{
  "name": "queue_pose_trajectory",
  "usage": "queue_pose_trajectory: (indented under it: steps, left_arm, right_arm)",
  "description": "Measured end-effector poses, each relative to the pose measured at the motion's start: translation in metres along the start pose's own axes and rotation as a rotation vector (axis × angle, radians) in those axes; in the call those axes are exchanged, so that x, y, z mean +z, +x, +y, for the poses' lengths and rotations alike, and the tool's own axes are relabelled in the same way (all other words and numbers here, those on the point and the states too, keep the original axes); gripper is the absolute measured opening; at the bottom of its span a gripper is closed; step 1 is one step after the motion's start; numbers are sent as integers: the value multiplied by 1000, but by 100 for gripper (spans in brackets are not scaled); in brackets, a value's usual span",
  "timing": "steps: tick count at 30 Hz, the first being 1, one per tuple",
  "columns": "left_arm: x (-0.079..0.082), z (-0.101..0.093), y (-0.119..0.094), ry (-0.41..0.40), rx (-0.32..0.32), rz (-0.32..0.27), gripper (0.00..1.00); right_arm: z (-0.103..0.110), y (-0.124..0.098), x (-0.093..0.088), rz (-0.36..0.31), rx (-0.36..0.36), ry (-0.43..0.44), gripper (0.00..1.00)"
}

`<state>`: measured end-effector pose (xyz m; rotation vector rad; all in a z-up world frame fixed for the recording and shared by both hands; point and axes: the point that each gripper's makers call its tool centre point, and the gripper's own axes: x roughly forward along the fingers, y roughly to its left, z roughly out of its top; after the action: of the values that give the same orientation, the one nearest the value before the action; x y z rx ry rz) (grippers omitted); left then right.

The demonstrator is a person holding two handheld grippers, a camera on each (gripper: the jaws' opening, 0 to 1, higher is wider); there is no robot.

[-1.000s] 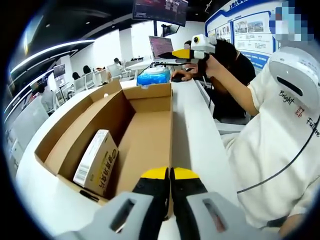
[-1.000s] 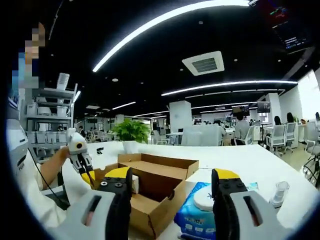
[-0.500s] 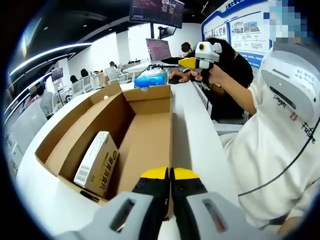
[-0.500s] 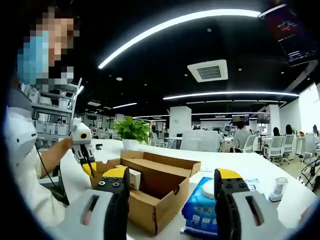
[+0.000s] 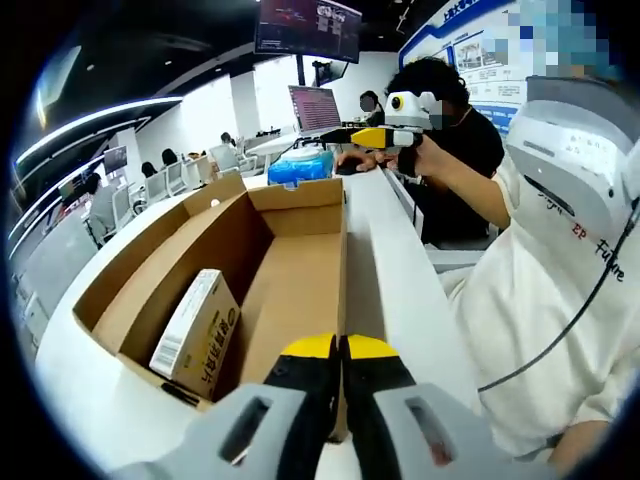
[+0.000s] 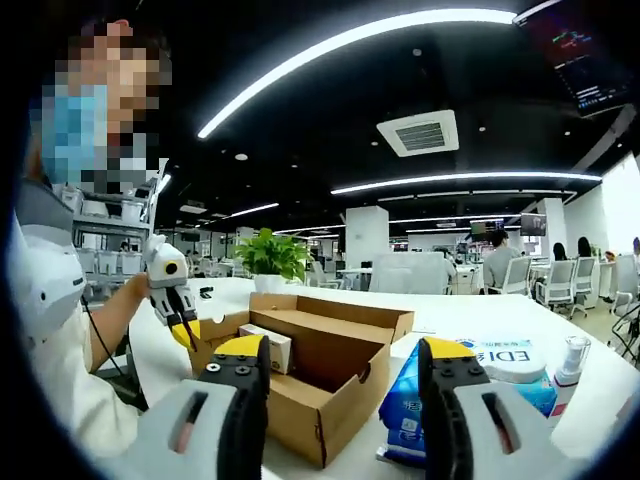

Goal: Operate the shoe box by opening the lid, removing the specified soft item, and placing it in the target area until the item is outside and the box remains undamaged.

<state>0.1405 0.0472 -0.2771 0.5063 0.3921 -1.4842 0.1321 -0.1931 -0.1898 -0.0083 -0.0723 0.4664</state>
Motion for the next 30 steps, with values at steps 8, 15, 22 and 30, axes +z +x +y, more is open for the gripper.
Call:
queue_pose_trajectory:
  steps: [8, 15, 22, 30]
  left_arm:
    - [-1, 1, 2, -29, -13, 26, 1]
    - [0, 2, 1, -32, 21, 13, 1]
    - [0, 1, 2, -24, 22, 11, 1]
    - [1, 1, 3, -43, 13, 11, 1]
  right_arm:
    - [1, 9, 7, 29, -3, -78, 48]
    - [11, 36, 15, 128, 80, -138, 46]
    - [23, 59, 7, 242, 135, -316, 38]
    - [46, 94, 12, 316, 271, -422, 36]
